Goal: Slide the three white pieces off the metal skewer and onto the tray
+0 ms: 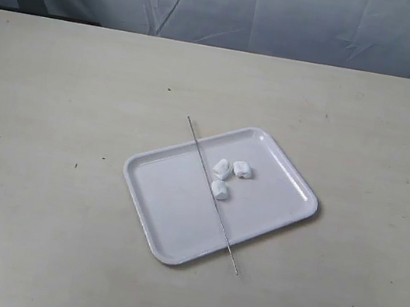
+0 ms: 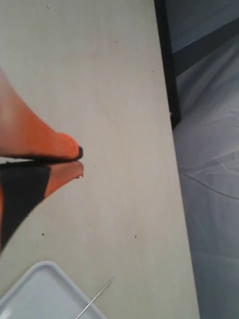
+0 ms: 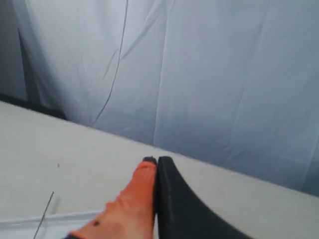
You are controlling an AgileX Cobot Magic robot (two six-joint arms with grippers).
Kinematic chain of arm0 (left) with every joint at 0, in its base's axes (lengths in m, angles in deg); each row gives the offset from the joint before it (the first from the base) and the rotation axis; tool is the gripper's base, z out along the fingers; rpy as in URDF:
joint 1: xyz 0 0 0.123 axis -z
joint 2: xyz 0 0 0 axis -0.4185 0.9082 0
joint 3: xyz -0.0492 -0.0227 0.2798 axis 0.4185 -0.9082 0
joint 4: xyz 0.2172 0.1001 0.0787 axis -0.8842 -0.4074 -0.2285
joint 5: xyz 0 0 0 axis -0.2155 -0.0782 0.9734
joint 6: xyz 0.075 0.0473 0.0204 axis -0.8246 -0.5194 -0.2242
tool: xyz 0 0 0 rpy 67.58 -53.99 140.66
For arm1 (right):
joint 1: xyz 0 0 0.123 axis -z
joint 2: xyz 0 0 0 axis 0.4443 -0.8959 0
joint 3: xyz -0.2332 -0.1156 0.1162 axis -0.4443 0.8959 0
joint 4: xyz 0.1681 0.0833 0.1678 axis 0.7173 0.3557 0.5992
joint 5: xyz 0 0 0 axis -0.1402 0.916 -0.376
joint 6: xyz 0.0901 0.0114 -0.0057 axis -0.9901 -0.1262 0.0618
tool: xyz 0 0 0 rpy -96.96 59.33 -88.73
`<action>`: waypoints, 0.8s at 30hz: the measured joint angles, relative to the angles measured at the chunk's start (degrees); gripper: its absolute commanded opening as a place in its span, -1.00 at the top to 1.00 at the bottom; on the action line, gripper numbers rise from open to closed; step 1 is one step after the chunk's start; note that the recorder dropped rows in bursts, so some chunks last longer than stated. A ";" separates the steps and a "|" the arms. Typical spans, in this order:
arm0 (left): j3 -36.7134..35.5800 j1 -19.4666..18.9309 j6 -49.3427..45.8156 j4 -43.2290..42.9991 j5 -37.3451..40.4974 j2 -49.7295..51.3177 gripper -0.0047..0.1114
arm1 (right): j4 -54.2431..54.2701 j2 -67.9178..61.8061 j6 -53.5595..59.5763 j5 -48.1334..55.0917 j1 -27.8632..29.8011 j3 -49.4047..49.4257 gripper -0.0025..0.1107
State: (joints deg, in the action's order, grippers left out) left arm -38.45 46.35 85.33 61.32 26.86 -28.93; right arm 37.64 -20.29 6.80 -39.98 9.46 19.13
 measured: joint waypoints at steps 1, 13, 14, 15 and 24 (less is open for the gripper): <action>-0.90 0.00 0.13 -0.37 0.00 -1.96 0.92 | -0.12 3.23 -0.13 -2.42 0.00 2.82 0.96; -14.22 0.00 4.39 -3.37 5.85 -27.09 0.92 | 6.75 27.88 -0.59 -1.23 0.00 14.83 0.96; -14.62 0.00 4.24 -3.37 7.55 -28.41 0.92 | 6.87 28.03 -0.59 0.09 0.00 14.83 0.97; -14.75 0.00 4.07 -3.88 9.12 -29.61 0.92 | 6.96 28.12 -0.59 1.24 0.00 14.83 0.97; -14.25 0.00 0.63 -3.09 13.70 -32.37 0.92 | 14.65 28.12 -1.17 17.76 0.00 14.83 0.97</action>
State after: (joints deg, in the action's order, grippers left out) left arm -52.70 46.35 85.96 58.23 40.56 -61.30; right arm 52.29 7.83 5.63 -22.22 9.46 33.96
